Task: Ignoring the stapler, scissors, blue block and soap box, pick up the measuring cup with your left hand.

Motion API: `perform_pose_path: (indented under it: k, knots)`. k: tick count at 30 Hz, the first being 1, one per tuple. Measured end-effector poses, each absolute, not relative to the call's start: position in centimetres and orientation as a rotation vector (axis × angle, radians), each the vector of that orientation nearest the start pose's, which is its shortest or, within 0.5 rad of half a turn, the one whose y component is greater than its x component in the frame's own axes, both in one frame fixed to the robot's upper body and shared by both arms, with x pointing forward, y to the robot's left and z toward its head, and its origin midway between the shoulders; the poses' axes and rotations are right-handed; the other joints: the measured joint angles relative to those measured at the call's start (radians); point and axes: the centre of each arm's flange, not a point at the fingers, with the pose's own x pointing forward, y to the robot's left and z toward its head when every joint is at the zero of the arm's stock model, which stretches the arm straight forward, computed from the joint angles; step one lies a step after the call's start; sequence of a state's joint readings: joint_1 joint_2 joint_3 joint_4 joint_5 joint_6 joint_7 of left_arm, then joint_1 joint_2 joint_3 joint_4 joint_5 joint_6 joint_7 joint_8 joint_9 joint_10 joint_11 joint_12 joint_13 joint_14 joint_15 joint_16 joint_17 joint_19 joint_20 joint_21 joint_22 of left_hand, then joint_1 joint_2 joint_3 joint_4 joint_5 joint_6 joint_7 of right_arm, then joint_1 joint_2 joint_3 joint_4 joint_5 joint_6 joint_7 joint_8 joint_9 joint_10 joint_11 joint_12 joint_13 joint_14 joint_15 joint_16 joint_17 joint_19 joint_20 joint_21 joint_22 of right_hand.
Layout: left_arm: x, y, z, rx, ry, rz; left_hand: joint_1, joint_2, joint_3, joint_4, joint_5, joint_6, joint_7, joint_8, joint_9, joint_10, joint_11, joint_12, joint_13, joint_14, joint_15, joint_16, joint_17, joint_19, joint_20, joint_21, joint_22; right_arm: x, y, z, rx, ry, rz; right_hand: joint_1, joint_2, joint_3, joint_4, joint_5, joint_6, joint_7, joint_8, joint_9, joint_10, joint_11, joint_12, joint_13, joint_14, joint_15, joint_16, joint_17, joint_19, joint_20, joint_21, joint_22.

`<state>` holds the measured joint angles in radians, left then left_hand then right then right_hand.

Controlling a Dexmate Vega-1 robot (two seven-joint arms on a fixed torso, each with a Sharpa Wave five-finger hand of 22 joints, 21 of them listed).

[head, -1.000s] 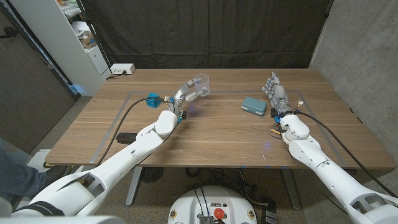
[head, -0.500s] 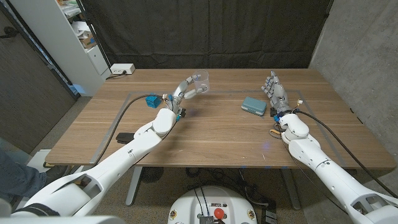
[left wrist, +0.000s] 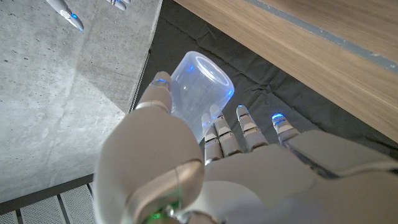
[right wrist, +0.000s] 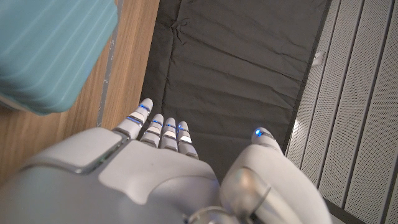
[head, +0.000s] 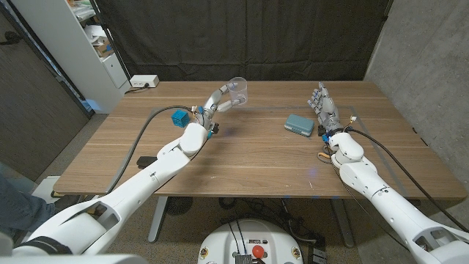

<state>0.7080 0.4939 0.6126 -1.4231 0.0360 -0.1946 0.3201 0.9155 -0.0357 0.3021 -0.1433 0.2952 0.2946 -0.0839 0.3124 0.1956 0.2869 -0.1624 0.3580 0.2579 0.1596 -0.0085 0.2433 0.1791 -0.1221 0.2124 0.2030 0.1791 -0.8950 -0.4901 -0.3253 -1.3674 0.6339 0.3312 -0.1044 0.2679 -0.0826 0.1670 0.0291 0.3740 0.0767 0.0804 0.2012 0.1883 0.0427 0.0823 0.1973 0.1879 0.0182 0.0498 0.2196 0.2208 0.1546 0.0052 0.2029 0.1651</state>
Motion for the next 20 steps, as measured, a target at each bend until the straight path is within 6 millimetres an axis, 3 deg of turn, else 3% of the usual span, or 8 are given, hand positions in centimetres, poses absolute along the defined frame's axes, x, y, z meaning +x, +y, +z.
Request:
perform_pose_path:
  k: [20]
  knots:
    - [62.0,16.8,4.3,0.605,-0.883,-0.058,0.0,0.0,-0.002,0.002,-0.008,0.0,0.0,0.0,0.0,0.0,0.0,0.0,0.005,0.0,0.0,-0.008,0.0,0.0,0.0,0.0,0.0,63.8,-29.7,-2.4,0.124,-0.655,0.083,0.0,0.0,-0.003,-0.003,0.0,0.0,0.0,0.0,0.0,0.004,0.004,0.0,0.0,0.0,0.0,0.0,0.0,0.0,0.0,0.0,0.0]
